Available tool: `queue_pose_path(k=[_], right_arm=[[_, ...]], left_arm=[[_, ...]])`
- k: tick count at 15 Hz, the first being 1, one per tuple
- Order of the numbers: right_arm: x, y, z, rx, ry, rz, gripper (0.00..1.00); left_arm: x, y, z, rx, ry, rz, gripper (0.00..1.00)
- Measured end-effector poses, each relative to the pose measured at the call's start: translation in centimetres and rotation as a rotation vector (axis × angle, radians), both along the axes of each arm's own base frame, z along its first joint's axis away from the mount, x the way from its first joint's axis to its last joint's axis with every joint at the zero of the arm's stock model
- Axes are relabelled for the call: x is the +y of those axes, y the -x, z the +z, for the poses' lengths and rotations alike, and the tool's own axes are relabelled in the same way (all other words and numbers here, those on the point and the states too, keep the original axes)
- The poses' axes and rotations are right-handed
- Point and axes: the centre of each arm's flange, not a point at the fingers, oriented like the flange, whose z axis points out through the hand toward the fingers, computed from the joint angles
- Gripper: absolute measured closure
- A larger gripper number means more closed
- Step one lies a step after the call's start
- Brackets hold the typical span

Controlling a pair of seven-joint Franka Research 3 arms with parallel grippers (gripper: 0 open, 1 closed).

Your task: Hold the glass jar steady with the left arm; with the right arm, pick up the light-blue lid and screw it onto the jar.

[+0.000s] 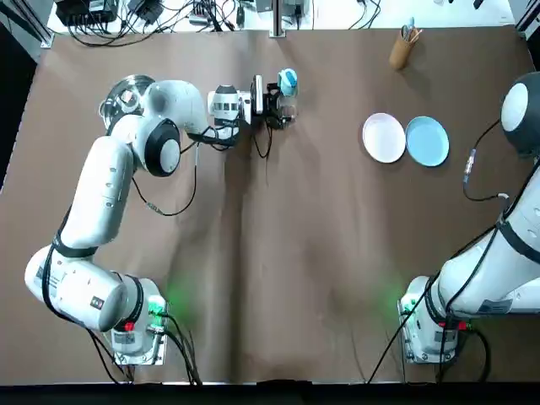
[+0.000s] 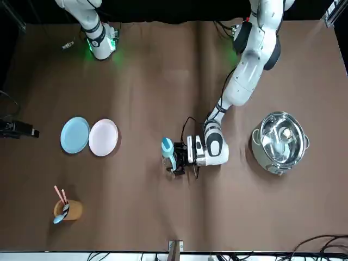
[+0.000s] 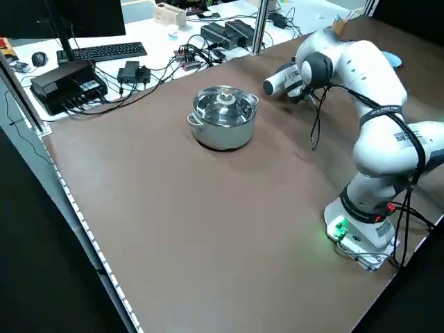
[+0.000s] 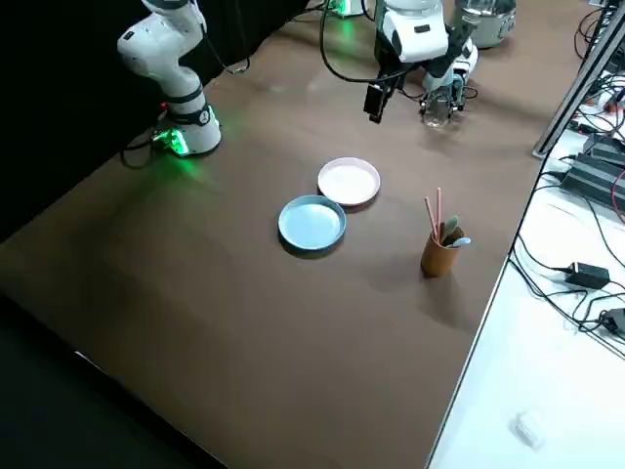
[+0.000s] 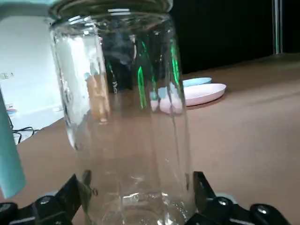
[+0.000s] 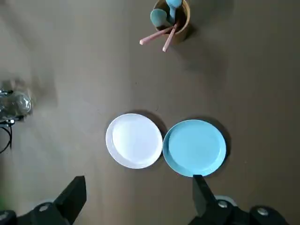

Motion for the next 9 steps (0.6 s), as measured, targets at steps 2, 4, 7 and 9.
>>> queue_pose_path(k=[2,4,7,9], right_arm=[[-0.6,0.7,1.0,-0.017,-0.001,0.014,0.00],[-1.5,1.5,1.7,-0.029,-0.004,0.016,0.00],[-2.3,1.9,1.9,-0.036,-0.006,0.035,0.00],[-2.5,2.0,1.9,-0.033,0.011,0.039,0.00]], left_arm=[[0.0,0.0,0.0,-0.001,0.000,0.000,0.04],[0.0,0.0,0.0,-0.001,0.000,0.000,0.04],[0.0,0.0,0.0,-0.001,0.000,-0.001,0.04],[0.0,0.0,0.0,-0.002,0.000,-0.001,0.04]])
